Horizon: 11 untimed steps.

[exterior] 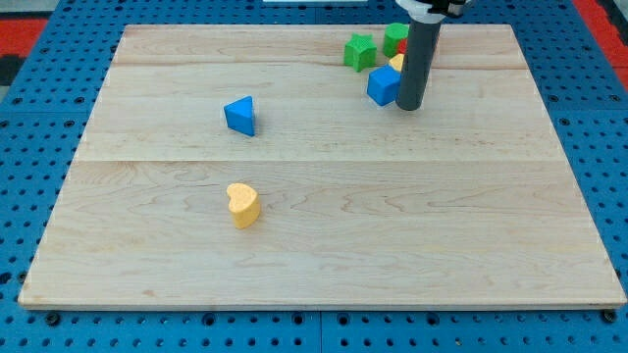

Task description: Slide the blue triangle above the yellow heart

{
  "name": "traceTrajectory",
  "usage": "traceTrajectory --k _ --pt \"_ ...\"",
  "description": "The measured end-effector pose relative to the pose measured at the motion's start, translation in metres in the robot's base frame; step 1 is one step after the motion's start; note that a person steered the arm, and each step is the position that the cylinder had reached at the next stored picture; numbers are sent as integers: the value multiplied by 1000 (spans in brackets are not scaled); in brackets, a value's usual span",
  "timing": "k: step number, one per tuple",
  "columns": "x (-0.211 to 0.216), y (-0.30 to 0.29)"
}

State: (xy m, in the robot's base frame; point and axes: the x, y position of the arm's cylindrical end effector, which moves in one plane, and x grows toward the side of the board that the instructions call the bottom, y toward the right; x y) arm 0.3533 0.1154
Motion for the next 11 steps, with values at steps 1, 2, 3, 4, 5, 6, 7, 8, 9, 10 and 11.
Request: traceTrajectory --k 1,2,3,4,5,6,7,8,9,10,11 --pt "2 -25" --pt "2 -81" --pt "4 -121" --pt "19 -141" --pt "27 -162" --pt "36 -161" --pt "22 -127" --pt "-20 -121" --pt "-30 -201" --pt "0 -223" --pt "31 -217"
